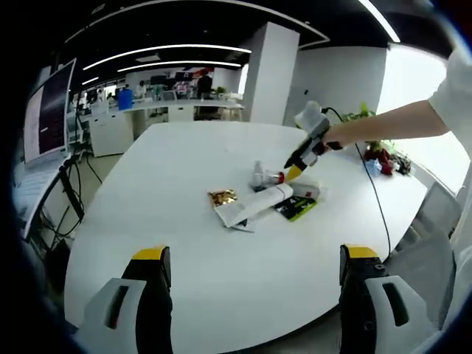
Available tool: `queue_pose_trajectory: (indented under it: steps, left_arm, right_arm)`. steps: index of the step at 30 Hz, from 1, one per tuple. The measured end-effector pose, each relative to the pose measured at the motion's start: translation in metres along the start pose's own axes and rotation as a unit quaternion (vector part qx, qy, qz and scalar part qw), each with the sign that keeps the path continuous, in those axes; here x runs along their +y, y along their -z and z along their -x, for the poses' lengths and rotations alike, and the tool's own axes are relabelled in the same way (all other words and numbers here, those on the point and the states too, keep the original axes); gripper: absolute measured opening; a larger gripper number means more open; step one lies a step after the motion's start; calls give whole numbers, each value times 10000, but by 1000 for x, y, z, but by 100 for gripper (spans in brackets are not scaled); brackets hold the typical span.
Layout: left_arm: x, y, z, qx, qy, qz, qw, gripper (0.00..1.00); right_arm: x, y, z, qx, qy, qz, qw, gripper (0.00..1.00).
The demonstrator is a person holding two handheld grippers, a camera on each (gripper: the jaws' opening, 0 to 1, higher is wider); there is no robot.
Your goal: Arrange the skincare products in the storage area until every visible bottle or jar stands upright without overlapping.
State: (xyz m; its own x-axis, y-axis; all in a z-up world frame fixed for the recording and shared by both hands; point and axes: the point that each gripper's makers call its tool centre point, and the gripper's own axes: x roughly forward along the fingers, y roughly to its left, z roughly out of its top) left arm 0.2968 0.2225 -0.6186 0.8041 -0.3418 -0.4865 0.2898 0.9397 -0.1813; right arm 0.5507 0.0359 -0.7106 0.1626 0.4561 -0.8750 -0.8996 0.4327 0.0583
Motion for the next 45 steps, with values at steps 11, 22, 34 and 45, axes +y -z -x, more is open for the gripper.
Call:
queue_pose_trajectory:
  steps: [11,22,34,45]
  left_arm:
    - [2,3,-3,23,43,-16,10000,94]
    - [-2,2,-4,46,74,-32,10000,93]
    - [-4,3,-4,88,109,-93,9999,92]
    - [-6,4,-3,100,116,-184,9997,90]
  right_arm:
    - [5,8,-17,800,-78,535,9953,37]
    - [17,16,-22,1194,-74,844,9892,29]
    - [14,17,-21,1129,9,930,9892,28]
    - [4,15,-8,810,287,652,9942,28]
